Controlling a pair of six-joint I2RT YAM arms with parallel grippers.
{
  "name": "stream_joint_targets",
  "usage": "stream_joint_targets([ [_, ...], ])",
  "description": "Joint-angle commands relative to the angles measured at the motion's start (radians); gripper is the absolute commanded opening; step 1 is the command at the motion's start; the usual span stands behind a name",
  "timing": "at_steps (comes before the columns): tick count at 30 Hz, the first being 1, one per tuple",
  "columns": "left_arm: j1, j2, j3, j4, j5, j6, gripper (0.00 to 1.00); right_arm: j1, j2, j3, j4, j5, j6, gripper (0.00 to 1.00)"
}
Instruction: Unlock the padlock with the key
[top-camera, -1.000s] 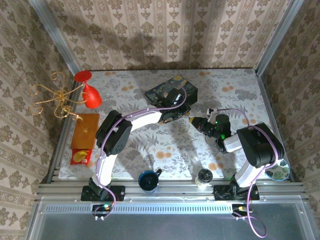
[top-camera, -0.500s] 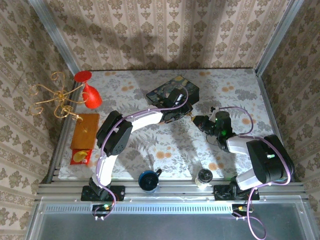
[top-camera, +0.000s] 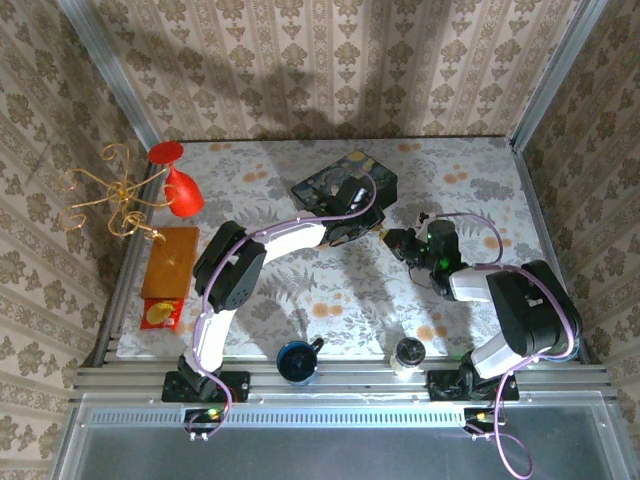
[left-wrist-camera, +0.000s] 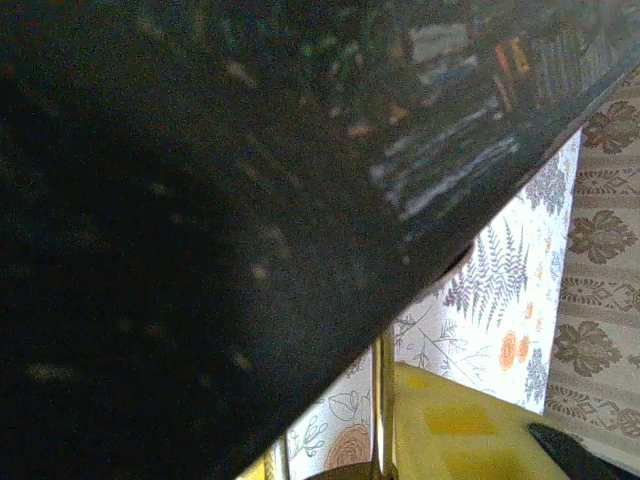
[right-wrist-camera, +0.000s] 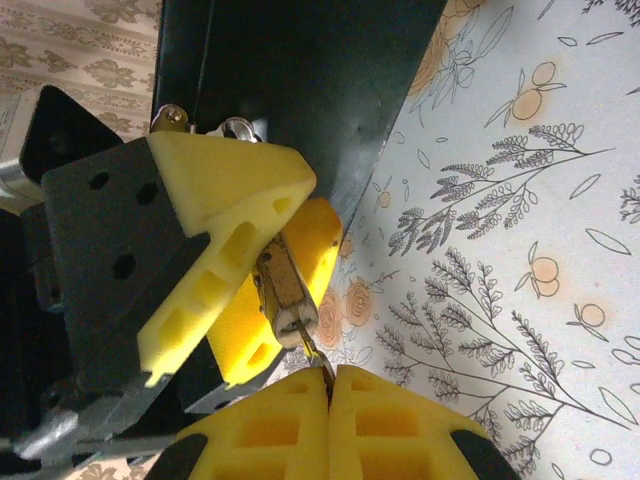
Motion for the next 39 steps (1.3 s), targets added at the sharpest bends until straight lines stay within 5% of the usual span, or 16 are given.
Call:
stream_joint_targets([
  [1,-0.015,0.019,0.031,0.034,0.022,0.002,0.09,0.001,0.037,0.038,0.097,-0.024,0.067,0.0],
  [10,-0.015,0.006,0.011,0.043,0.027,0.002,0.09,-0.007,0.101,0.035,0.187,-0.051,0.119,0.0],
  [31,-0.006,-0.016,-0.003,0.047,0.037,0.005,0.08,-0.009,0.036,0.086,-0.043,-0.07,-0.036,0.0],
  [39,-0.007,-0.015,-0.025,0.078,0.051,-0.011,0.08,-0.01,0.08,0.093,0.011,-0.11,-0.042,0.0],
])
